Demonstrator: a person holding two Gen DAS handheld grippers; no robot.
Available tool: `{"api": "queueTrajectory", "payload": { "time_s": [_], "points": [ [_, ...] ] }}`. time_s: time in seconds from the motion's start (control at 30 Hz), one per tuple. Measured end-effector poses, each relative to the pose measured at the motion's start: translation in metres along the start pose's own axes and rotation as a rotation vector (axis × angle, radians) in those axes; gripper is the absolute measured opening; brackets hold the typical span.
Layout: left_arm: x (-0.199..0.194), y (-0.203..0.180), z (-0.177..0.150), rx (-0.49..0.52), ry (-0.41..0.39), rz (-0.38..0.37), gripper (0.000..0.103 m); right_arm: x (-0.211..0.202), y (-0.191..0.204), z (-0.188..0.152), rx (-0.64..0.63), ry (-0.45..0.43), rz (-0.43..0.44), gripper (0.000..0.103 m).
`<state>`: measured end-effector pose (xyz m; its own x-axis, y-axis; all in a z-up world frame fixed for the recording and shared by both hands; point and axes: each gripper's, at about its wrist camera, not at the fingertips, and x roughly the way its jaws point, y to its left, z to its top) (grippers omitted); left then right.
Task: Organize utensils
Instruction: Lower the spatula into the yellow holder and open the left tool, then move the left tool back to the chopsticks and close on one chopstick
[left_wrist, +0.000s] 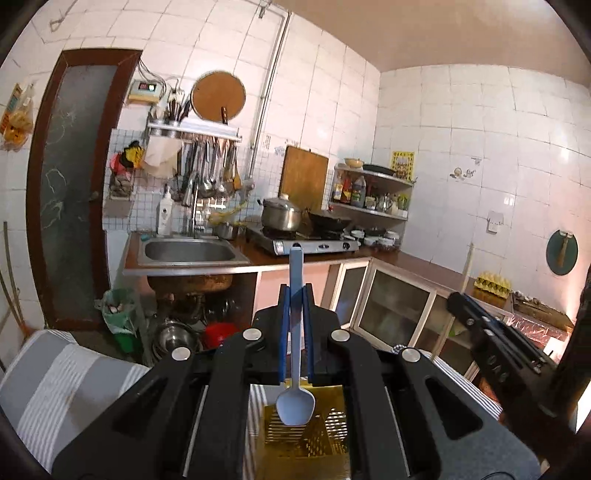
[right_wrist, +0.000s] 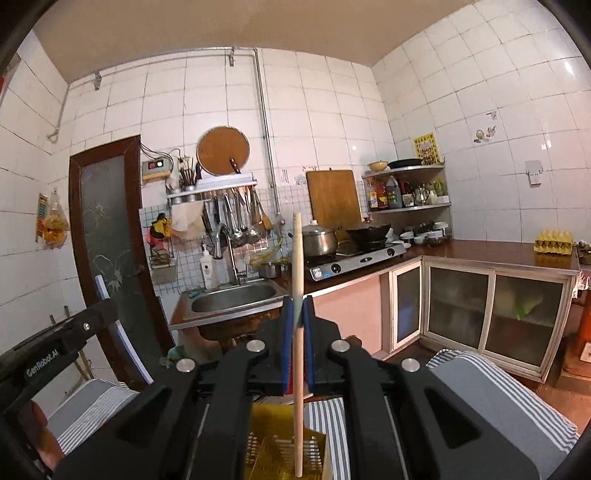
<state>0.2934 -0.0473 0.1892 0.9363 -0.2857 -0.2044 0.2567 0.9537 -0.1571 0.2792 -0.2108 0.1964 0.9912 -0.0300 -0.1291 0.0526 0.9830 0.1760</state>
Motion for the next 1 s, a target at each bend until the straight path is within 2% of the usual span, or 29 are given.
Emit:
{"api": "queueTrajectory", "payload": {
  "time_s": [0.13, 0.33, 0.5, 0.57, 0.6, 0.63, 0.73, 0.83, 0.9, 1.0],
  "points": [
    [0.032, 0.001, -0.032, 0.012, 0.075, 0.015, 0.005, 0.030, -0.004, -0.028, -0.002, 0.079, 0.004, 0.006],
    [0.060, 0.014, -0.073, 0.029, 0.179, 0.057, 0.005, 0.047, -0.011, -0.077, -0.033, 0.187, -0.001, 0.006],
    [0.056, 0.024, -0.072, 0.008, 0.232, 0.072, 0.008, 0.046, -0.011, -0.083, -0.063, 0.242, -0.012, 0.008],
    [0.042, 0.024, -0.063, 0.011, 0.225, 0.083, 0.025, 0.038, -0.008, -0.075, -0.084, 0.251, -0.027, 0.028],
    [0.031, 0.023, -0.057, 0.019, 0.205, 0.101, 0.045, 0.030, -0.008, -0.070, -0.085, 0.242, -0.033, 0.052],
    [0.018, 0.023, -0.051, 0.032, 0.180, 0.125, 0.062, 0.020, -0.009, -0.065, -0.082, 0.225, -0.042, 0.057],
    [-0.017, 0.025, -0.037, 0.048, 0.138, 0.169, 0.087, -0.012, -0.012, -0.054, -0.082, 0.211, -0.066, 0.058],
    [-0.054, 0.030, -0.036, 0.036, 0.112, 0.194, 0.098, -0.041, -0.016, -0.056, -0.083, 0.239, -0.077, 0.061],
    [-0.072, 0.032, -0.043, 0.036, 0.118, 0.208, 0.098, -0.063, -0.017, -0.066, -0.097, 0.263, -0.083, 0.065],
    [-0.091, 0.040, -0.064, 0.032, 0.175, 0.225, 0.098, -0.089, -0.018, -0.085, -0.115, 0.300, -0.086, 0.068]
  ]
}}
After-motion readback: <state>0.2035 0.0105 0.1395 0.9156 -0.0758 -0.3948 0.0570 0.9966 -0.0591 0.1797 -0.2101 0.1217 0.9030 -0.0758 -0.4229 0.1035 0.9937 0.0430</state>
